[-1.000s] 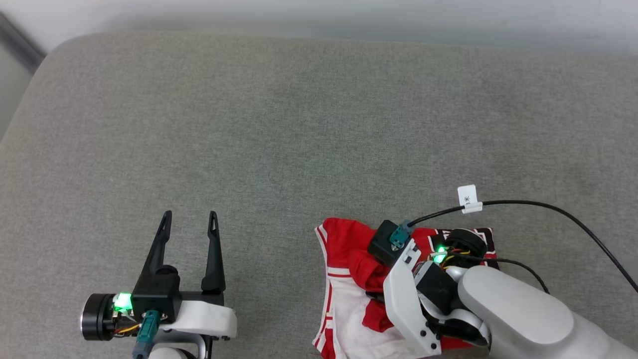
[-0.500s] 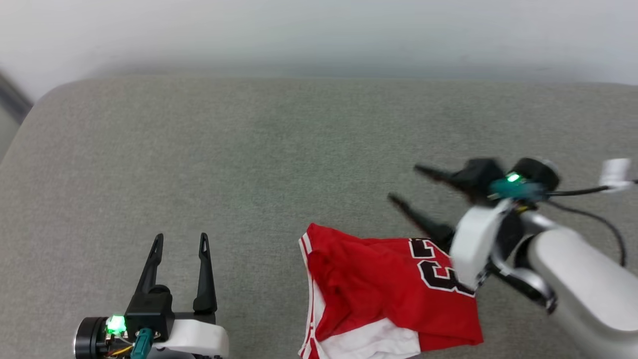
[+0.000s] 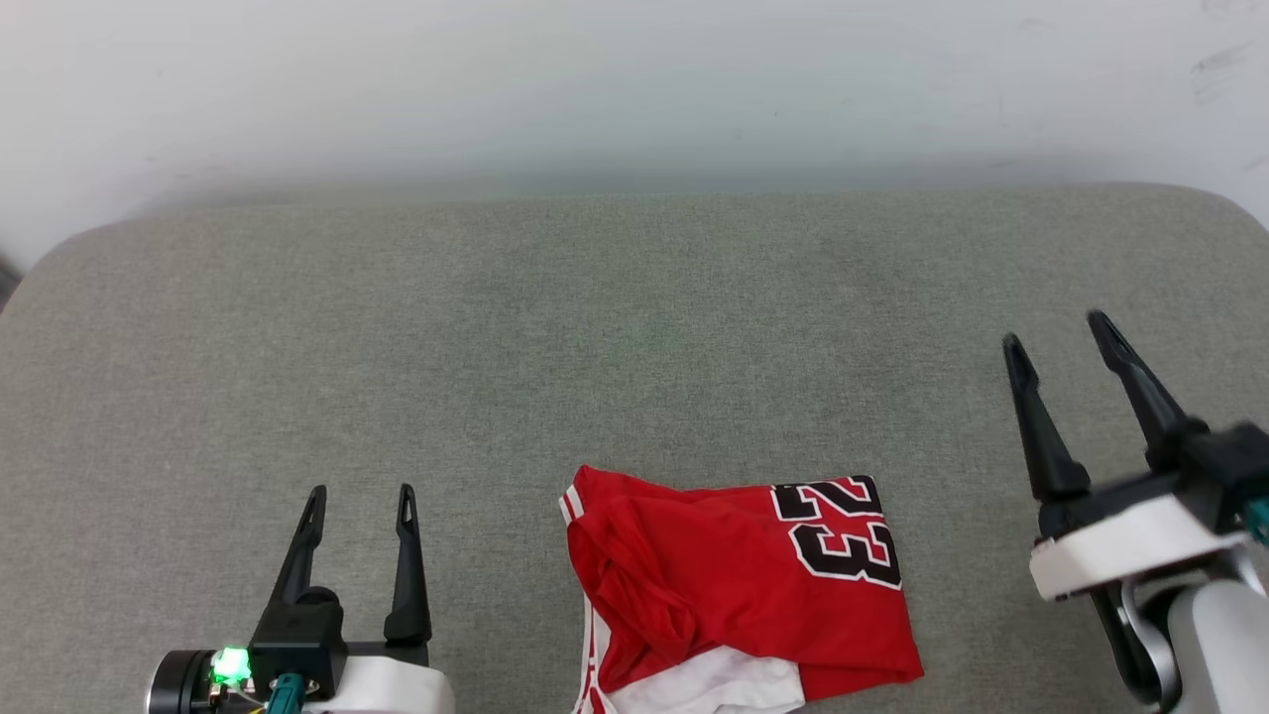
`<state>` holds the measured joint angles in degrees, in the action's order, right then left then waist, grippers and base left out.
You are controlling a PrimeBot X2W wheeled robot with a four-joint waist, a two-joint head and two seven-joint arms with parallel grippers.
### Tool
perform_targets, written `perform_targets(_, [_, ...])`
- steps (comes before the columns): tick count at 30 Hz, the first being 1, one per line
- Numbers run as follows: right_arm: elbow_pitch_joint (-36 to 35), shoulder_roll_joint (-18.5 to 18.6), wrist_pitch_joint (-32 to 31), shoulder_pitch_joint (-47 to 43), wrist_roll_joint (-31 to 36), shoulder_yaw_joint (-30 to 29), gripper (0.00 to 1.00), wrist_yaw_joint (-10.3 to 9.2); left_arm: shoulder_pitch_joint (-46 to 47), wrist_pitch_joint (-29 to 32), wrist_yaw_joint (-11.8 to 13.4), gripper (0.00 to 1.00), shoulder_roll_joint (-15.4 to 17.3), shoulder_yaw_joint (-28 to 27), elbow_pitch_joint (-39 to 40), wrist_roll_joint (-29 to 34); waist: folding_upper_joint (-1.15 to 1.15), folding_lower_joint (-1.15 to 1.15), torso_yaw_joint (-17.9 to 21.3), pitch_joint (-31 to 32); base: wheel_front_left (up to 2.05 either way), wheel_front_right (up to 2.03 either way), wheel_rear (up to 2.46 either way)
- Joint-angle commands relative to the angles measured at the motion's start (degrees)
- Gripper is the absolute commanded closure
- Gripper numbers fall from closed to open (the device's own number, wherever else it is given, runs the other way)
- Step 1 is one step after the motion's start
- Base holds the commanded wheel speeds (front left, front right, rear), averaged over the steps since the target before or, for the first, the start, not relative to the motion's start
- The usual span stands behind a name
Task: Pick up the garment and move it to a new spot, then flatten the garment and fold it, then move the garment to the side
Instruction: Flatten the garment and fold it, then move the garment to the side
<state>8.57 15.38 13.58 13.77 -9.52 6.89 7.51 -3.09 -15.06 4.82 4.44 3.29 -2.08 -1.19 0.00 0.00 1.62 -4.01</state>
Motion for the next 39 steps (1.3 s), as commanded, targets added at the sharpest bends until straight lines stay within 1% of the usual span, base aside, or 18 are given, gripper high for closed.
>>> perform_targets(1, [-0.71,-1.49,0.62,-2.12,0.88,-1.90,0.00,-0.05,-0.44,-0.13,-0.16,0.00,-0.17,-0.11,0.23,0.17,0.00,0.00,0.02,0.17,0.00,0.00,0.00])
perform_targets(4, [-2.46,-4.86,1.36,-6.37,2.58,-5.70,0.00,-0.05,-0.93,-0.13,-0.17,0.00,-0.22,-0.41,0.73,-0.06,0.00,0.00,0.05,0.57,0.00,0.00,0.00])
perform_targets(7, [-3.75,-7.60,1.57,-10.45,3.63,-7.40,0.00,-0.06,-1.85,-0.13,-0.18,0.00,-0.24,-0.98,1.39,-0.45,0.00,0.00,0.05,1.14,0.00,0.00,0.00])
perform_targets(11, [-5.50,-10.05,1.55,-15.18,3.77,-8.76,0.00,-0.05,-3.18,-0.13,-0.60,0.00,0.03,-1.47,1.98,-0.37,0.00,0.00,-0.31,1.98,0.00,0.00,0.00])
perform_targets(16, [-7.64,-11.66,1.56,-19.97,3.65,-9.50,0.00,-0.05,-4.44,-0.13,-0.97,0.00,-0.06,-1.66,2.37,-0.47,0.00,0.00,-0.88,2.90,0.00,0.00,0.00])
perform_targets(20, [-8.53,-12.23,1.57,-21.98,3.50,-9.96,0.00,-0.05,-4.98,-0.13,-1.09,0.00,-0.32,-1.79,2.47,-0.78,0.00,0.00,-1.15,3.34,0.00,0.00,0.00])
perform_targets(23, [-9.32,-12.43,1.57,-21.36,3.87,-10.27,0.00,-0.05,-5.11,-0.13,-1.10,0.00,-0.42,-1.80,2.51,-0.81,0.00,0.00,-1.28,3.42,0.00,0.00,0.00])
perform_targets(26, [-10.58,-12.42,1.57,-18.58,4.53,-10.87,0.00,-0.05,-4.89,-0.13,-1.21,0.00,-0.43,-1.91,2.61,-0.77,0.00,0.00,-1.35,3.33,0.00,0.00,0.00])
perform_targets(29, [-11.83,-10.96,1.56,-14.70,5.35,-11.48,0.00,-0.05,-4.52,-0.13,-1.31,0.00,-0.49,-1.98,2.70,-0.67,0.00,0.00,-1.37,3.08,0.00,0.00,0.00])
perform_targets(31, [-12.56,-9.29,0.54,-11.24,5.57,-11.07,0.00,-0.05,-4.37,-0.13,-1.48,0.00,-0.53,-1.96,2.63,-0.64,0.00,0.00,-1.39,2.86,0.00,0.00,0.00])
perform_targets(34, [-13.80,-6.28,-2.60,-4.94,4.47,-9.50,0.00,-0.05,-3.87,-0.13,-1.66,0.00,-0.56,-1.94,2.69,-0.57,0.00,0.00,-1.40,2.08,0.00,0.00,0.00])
perform_targets(37, [-14.09,-1.50,-8.12,0.46,3.46,-6.52,0.00,-0.06,-3.41,-0.13,-1.86,0.00,-0.58,-2.00,2.76,-0.48,0.00,0.00,-1.55,1.17,0.00,0.00,0.00])
perform_targets(39, [-14.06,1.06,-14.32,3.35,1.92,-3.88,0.00,-0.05,-3.04,-0.13,-2.03,0.00,-0.61,-2.10,2.74,-0.45,0.00,0.00,-1.60,0.57,0.00,0.00,0.00])
